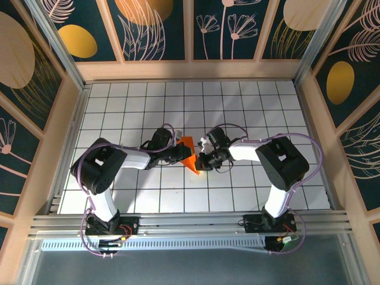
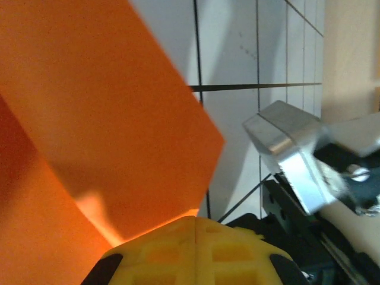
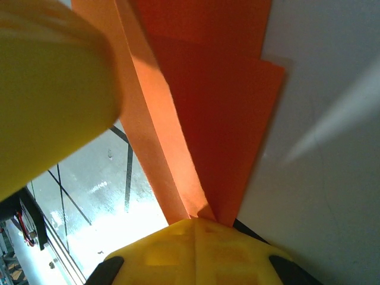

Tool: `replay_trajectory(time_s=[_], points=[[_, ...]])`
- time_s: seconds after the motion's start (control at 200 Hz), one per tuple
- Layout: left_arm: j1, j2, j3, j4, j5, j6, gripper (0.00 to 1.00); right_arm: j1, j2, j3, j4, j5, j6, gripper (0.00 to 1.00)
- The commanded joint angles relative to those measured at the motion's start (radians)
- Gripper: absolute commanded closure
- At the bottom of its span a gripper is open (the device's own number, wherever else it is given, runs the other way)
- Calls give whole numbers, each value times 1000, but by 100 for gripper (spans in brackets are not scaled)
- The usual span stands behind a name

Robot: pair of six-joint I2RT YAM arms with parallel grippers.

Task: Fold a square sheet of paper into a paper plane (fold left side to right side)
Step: Fourth fold the wing at the center of the table.

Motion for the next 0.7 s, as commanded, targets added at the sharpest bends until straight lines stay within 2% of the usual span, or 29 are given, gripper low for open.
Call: replay_trajectory(time_s=[0.0, 0.696], points=[[-2, 30, 24, 40, 6, 1, 98, -3, 61, -23, -124, 178, -3, 100], [8, 112, 79, -107, -128, 50, 98, 7, 88, -2, -189, 229, -39, 100]])
